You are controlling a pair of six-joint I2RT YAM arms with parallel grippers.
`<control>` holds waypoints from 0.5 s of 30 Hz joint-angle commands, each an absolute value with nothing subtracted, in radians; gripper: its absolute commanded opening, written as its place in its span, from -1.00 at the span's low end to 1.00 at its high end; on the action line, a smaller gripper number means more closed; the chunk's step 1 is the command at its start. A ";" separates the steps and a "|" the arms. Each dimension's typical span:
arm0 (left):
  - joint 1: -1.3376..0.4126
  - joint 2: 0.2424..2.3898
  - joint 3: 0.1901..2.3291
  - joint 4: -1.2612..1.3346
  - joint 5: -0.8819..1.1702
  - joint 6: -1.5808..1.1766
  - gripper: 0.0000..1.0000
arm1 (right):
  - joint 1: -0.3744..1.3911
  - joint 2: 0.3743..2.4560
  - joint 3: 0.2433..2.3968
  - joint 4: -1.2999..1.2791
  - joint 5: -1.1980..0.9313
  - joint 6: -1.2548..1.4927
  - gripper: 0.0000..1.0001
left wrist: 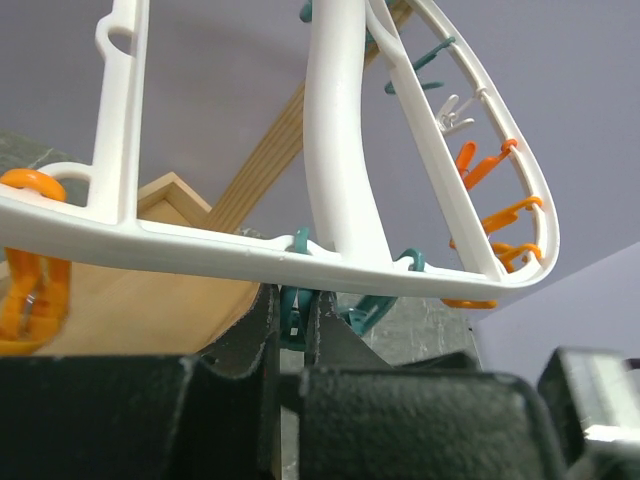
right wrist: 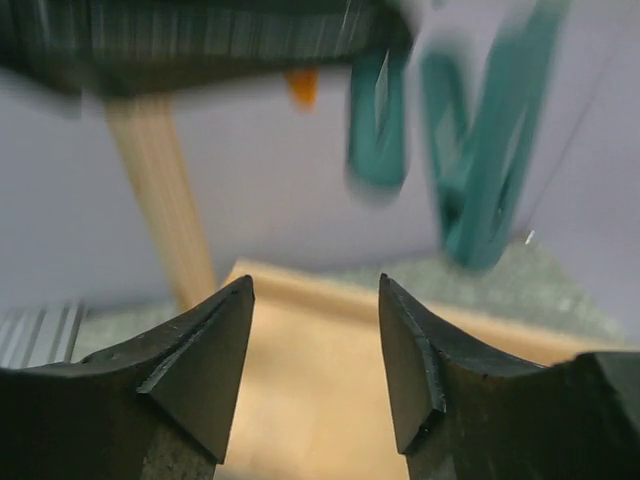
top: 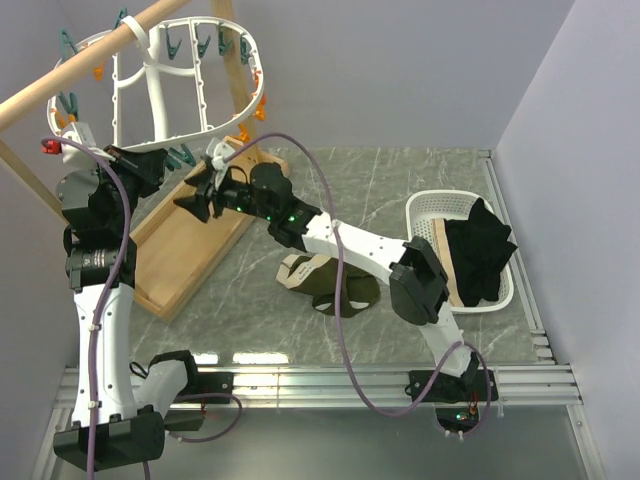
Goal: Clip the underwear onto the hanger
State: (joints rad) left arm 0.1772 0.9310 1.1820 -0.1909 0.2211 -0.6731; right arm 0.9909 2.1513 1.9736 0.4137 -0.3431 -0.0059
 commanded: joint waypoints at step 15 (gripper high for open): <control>0.181 0.917 1.184 -0.089 0.233 -0.687 -0.99 | 0.890 1.632 1.174 0.076 -0.351 -0.002 0.14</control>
